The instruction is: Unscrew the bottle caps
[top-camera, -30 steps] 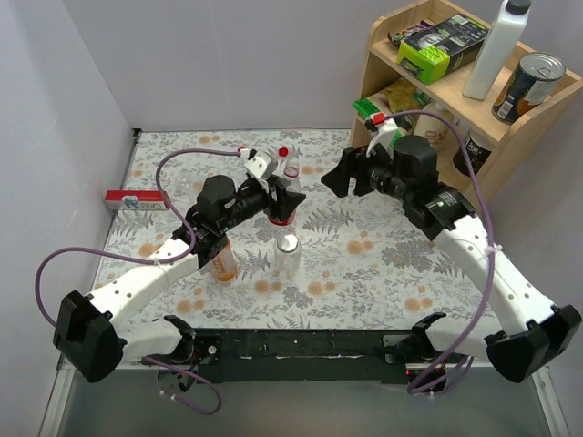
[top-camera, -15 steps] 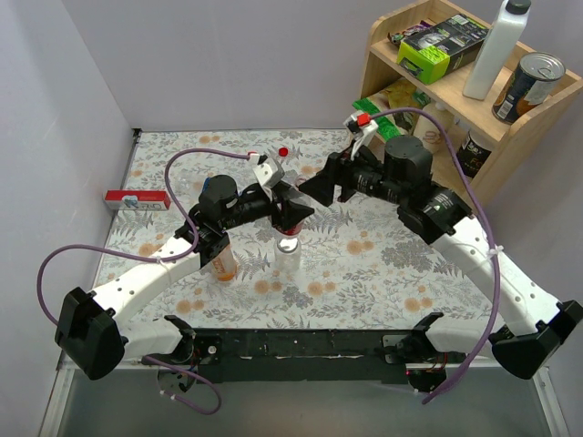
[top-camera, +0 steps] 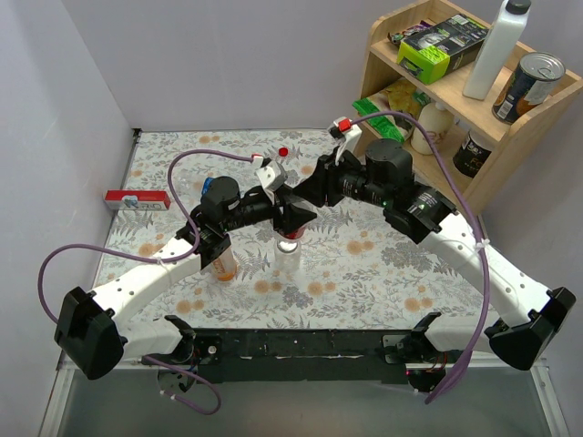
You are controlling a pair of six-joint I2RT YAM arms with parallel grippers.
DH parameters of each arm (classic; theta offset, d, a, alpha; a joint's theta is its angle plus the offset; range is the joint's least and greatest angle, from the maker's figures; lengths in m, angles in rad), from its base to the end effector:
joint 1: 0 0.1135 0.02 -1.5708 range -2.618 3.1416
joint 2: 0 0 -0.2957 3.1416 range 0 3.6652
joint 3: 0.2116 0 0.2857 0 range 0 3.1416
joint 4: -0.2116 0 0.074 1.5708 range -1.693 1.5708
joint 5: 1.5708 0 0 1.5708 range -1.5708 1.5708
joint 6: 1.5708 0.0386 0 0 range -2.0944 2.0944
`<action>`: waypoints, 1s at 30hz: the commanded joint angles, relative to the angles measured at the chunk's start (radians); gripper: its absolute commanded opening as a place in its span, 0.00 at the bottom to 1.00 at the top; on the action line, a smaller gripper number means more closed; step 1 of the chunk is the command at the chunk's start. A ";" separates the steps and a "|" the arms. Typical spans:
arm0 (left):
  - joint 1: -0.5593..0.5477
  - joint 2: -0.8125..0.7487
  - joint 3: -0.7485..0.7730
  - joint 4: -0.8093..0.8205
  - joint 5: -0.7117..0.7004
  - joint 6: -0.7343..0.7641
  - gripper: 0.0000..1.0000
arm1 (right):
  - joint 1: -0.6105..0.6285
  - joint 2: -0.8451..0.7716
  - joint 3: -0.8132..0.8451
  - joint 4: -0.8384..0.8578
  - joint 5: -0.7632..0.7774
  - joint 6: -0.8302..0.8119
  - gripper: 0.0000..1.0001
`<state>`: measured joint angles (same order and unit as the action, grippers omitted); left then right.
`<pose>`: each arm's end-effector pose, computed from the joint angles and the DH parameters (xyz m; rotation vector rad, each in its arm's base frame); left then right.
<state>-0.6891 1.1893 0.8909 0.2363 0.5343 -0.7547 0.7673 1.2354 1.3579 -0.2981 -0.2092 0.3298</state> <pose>0.2202 -0.2069 0.3565 0.4047 1.8187 -1.4913 0.2123 0.2158 0.4669 -0.5575 1.7616 0.9693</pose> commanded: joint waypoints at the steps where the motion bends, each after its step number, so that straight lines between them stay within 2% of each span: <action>1: -0.006 -0.036 0.003 0.041 -0.020 0.006 0.43 | 0.006 0.004 0.017 0.008 0.036 0.005 0.01; 3: -0.006 -0.036 0.002 0.043 -0.031 0.000 0.54 | 0.006 0.004 0.013 0.001 0.057 0.000 0.01; 5: -0.006 -0.034 0.002 0.047 -0.039 -0.012 0.70 | 0.007 0.006 0.023 -0.016 0.108 -0.014 0.01; 6: -0.006 -0.031 0.002 0.047 -0.042 -0.015 0.89 | 0.006 0.004 0.026 -0.015 0.128 -0.018 0.01; 7: -0.006 -0.030 0.006 0.040 -0.048 -0.015 0.98 | 0.007 0.001 0.027 -0.012 0.173 -0.032 0.01; 13: -0.006 -0.017 0.032 -0.023 -0.095 0.012 0.98 | 0.000 0.030 0.105 -0.006 0.396 -0.113 0.01; 16: -0.006 -0.008 0.049 -0.055 -0.131 0.038 0.98 | -0.032 0.090 0.164 0.010 0.433 -0.155 0.01; 24: 0.013 -0.031 0.054 -0.075 -0.235 0.064 0.98 | -0.146 0.317 0.280 0.094 0.395 -0.209 0.01; 28: 0.033 -0.020 0.062 -0.084 -0.407 0.032 0.98 | -0.200 0.409 0.293 0.186 0.343 -0.232 0.01; 30: 0.054 -0.020 0.060 -0.081 -0.497 0.003 0.98 | -0.212 0.449 0.265 0.287 0.338 -0.247 0.01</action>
<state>-0.6689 1.1881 0.9134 0.1642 0.2493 -0.7208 0.5823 1.6398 1.6028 -0.2268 0.1562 0.1303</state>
